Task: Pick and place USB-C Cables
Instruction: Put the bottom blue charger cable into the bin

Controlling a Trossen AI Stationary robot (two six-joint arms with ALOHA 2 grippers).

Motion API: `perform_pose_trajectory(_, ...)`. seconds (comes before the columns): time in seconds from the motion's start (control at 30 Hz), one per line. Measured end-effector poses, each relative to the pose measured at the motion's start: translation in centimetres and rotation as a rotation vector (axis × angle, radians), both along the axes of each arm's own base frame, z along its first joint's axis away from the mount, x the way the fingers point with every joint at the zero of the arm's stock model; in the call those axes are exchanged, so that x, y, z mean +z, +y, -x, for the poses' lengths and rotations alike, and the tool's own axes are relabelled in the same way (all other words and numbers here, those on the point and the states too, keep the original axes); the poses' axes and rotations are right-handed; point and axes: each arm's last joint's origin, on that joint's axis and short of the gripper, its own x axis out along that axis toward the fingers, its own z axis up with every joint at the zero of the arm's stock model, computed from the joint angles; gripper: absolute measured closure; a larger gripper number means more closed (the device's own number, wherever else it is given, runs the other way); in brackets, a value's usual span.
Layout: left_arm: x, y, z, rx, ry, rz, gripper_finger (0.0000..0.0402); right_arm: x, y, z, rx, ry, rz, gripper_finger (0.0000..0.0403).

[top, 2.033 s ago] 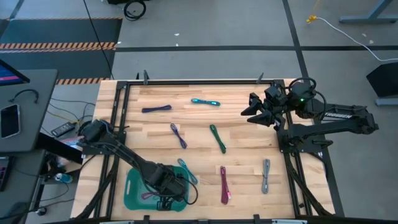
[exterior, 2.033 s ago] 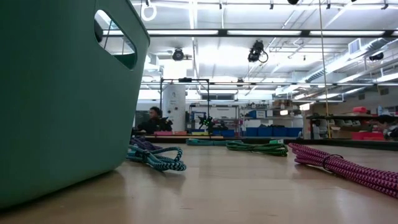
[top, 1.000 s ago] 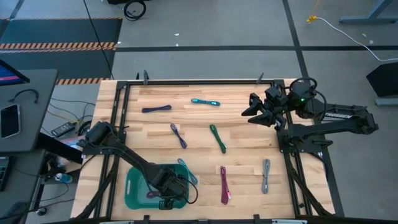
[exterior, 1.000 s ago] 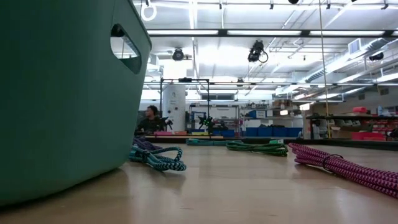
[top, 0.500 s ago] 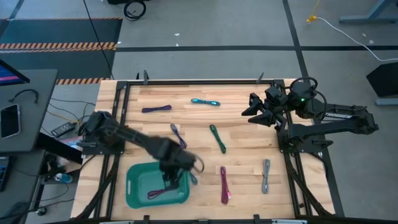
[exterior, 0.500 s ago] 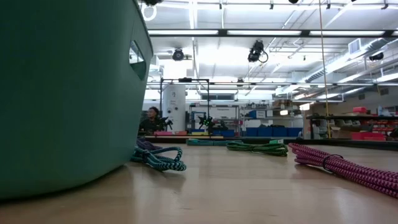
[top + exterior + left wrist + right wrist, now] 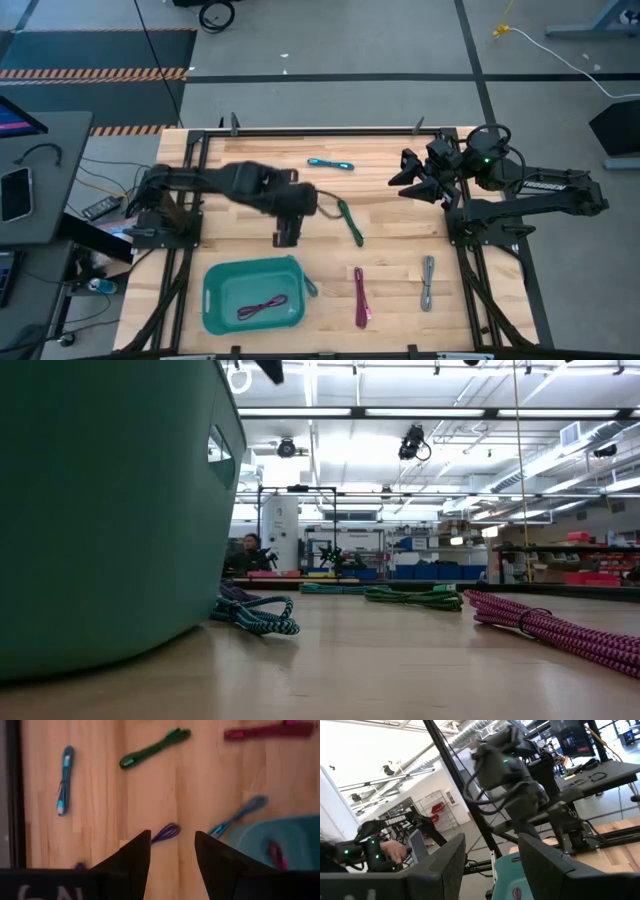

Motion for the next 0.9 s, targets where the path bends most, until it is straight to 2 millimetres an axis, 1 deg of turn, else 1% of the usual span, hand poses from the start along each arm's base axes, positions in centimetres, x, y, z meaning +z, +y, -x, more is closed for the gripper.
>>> perform_pose_trajectory(0.1,-1.3,1.1,-0.2,-0.174,0.074,-0.059,0.0241,0.0,0.0,0.0,-0.003,0.000,0.000,0.0213)
perform_pose_trajectory(0.17,-2.6,1.5,-0.2,-0.265,0.134,-0.091,0.0241,0.0,0.0,0.0,-0.002,0.001,-0.003,0.0213)
perform_pose_trajectory(0.23,-4.2,1.7,-0.1,-0.321,0.199,-0.083,0.0241,0.0,0.0,0.0,-0.001,0.002,-0.008,0.0213)
perform_pose_trajectory(0.33,-7.1,2.1,0.1,-0.396,0.299,-0.054,0.0241,0.0,-0.1,0.0,-0.023,0.002,-0.014,0.0213)
perform_pose_trajectory(0.47,-11.2,2.8,0.2,-0.444,0.359,-0.056,0.0241,0.0,-0.1,0.0,-0.026,0.002,-0.015,0.0213)
perform_pose_trajectory(0.6,-14.6,3.7,0.2,-0.497,0.344,-0.077,0.0241,0.0,-0.1,0.0,-0.041,0.004,-0.025,0.0213)
perform_pose_trajectory(0.73,-16.8,4.8,0.2,-0.516,0.312,-0.105,0.0241,0.0,-0.2,0.0,-0.049,0.009,-0.046,0.0214)
perform_pose_trajectory(0.9,-18.7,5.9,1.1,-0.560,0.358,-0.115,0.0241,0.0,-0.2,-0.1,-0.070,0.013,-0.065,0.0214)
